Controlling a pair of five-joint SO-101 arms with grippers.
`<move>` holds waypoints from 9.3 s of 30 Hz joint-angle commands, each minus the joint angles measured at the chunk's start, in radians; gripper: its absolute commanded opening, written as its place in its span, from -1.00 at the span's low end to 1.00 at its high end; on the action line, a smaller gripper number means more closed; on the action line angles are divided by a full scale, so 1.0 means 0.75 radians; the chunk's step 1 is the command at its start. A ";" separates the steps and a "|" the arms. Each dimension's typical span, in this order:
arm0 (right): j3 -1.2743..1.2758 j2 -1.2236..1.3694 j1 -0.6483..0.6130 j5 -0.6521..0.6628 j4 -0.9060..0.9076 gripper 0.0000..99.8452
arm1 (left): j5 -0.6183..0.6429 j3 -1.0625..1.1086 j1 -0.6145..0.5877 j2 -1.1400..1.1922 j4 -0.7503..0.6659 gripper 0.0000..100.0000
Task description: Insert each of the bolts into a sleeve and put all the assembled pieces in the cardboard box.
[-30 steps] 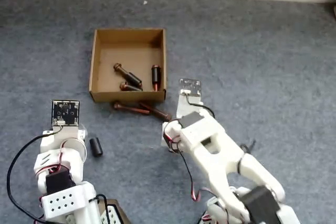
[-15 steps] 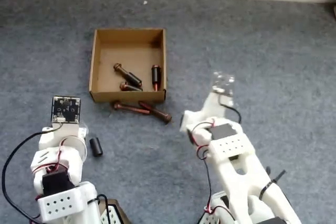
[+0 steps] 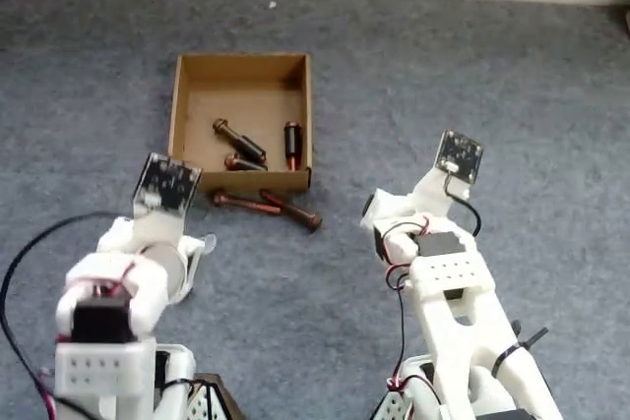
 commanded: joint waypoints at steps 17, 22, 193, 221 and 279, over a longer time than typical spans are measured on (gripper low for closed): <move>-0.011 -0.050 0.048 -0.018 -0.028 -0.99 | 0.145 -0.738 0.345 1.327 0.006 -0.49; -0.019 -0.058 0.120 -0.018 -0.030 -0.99 | -0.219 -0.850 0.441 1.488 -0.102 -0.49; 0.408 -1.069 -0.613 0.585 -0.312 -0.99 | 0.450 0.120 0.729 -0.316 -0.593 -0.99; 0.334 -1.069 -0.707 0.794 -0.621 -0.99 | 0.546 0.007 0.586 -0.310 -0.481 -0.67; -0.729 0.553 -0.695 0.779 -0.588 -0.71 | 0.863 0.490 -0.815 -0.312 -0.669 -0.55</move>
